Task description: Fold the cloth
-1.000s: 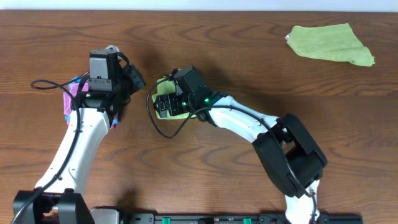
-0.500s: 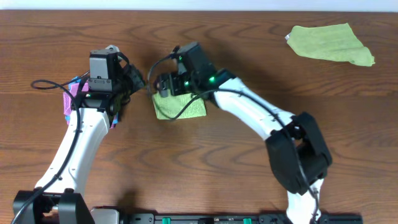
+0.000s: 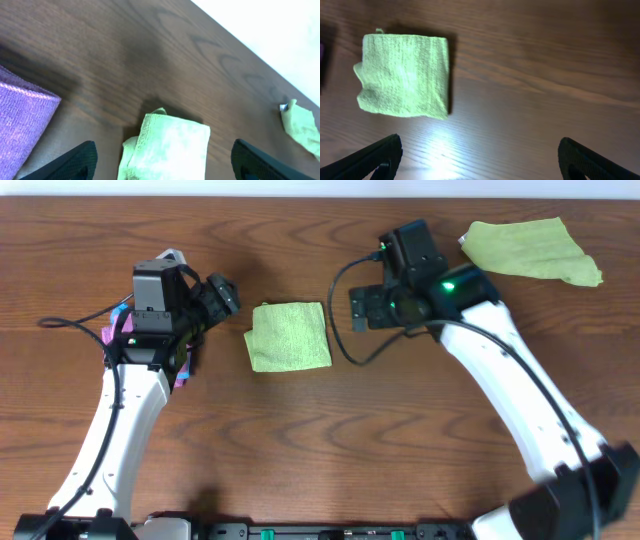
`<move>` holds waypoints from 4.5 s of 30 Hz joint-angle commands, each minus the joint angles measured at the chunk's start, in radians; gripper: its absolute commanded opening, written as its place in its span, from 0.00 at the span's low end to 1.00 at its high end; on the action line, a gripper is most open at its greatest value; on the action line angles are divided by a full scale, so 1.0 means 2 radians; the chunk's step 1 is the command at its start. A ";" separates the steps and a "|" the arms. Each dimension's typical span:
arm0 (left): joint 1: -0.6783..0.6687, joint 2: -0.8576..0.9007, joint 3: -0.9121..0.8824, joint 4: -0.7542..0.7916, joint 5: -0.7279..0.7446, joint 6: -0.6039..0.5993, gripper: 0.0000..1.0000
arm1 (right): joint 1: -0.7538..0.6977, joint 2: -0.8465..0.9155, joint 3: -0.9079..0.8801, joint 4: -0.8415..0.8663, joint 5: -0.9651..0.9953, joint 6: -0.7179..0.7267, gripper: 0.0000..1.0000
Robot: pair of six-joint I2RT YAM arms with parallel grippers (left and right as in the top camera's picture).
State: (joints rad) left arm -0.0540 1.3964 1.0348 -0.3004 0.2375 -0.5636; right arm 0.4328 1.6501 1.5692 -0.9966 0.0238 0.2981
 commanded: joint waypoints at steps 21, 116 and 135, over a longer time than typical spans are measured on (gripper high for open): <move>0.002 -0.006 0.014 -0.050 0.116 -0.063 0.90 | -0.025 -0.579 -0.455 0.024 0.141 0.151 0.99; -0.094 0.216 -0.280 0.456 0.044 -0.391 0.61 | -0.025 -0.635 -0.469 0.002 0.207 0.170 0.99; -0.064 0.253 -0.254 0.542 0.130 -0.325 0.06 | -0.025 -0.635 -0.469 0.002 0.207 0.170 0.99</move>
State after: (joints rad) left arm -0.2180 1.8881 0.5449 0.7887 0.4480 -1.2690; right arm 0.3893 0.3840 0.6342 -0.9909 0.4213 0.6216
